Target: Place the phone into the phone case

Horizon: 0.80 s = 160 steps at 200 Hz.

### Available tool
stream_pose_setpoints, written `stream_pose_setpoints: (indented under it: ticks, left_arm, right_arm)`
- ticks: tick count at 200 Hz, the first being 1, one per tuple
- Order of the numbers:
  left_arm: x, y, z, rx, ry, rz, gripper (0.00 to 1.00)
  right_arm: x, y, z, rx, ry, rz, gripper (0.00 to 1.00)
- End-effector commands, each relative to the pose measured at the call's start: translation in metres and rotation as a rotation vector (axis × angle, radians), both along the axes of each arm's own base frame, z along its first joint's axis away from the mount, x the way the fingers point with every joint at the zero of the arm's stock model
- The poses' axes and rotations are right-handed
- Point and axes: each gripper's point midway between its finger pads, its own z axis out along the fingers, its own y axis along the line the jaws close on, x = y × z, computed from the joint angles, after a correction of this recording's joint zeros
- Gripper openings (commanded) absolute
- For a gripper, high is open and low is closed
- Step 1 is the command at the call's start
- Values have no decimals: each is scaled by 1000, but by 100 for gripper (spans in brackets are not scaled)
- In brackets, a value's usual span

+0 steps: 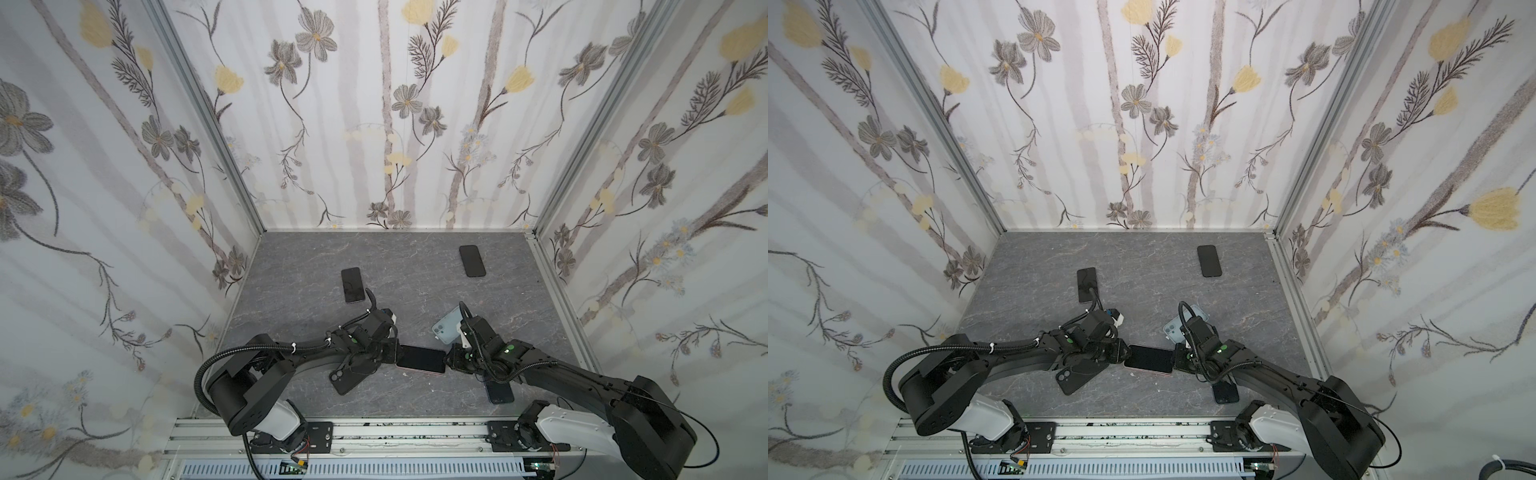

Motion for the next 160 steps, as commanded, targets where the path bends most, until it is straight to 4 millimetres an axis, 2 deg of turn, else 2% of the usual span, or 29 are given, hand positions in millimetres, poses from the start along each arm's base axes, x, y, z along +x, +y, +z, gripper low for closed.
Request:
stream_pose_setpoints:
  ticks: [1, 23, 70, 123, 160]
  left_arm:
    - [-4, 0, -6, 1, 19, -19, 27]
    - [-8, 1, -9, -3, 34, -25, 24]
    - [-24, 2, -21, -20, 108, -38, 22]
    - [-36, 9, -23, -38, 135, -14, 22]
    - [-30, 25, -23, 6, 85, 57, 22]
  right_arm:
    - [-1, 5, -4, 16, 15, -1, 20]
    - [-2, 10, -7, 21, 23, 13, 19]
    - [-1, 21, -10, 32, 36, 40, 8]
    - [-6, 30, -18, 26, 58, 64, 7]
    - [-2, 27, -13, 4, 37, 59, 10]
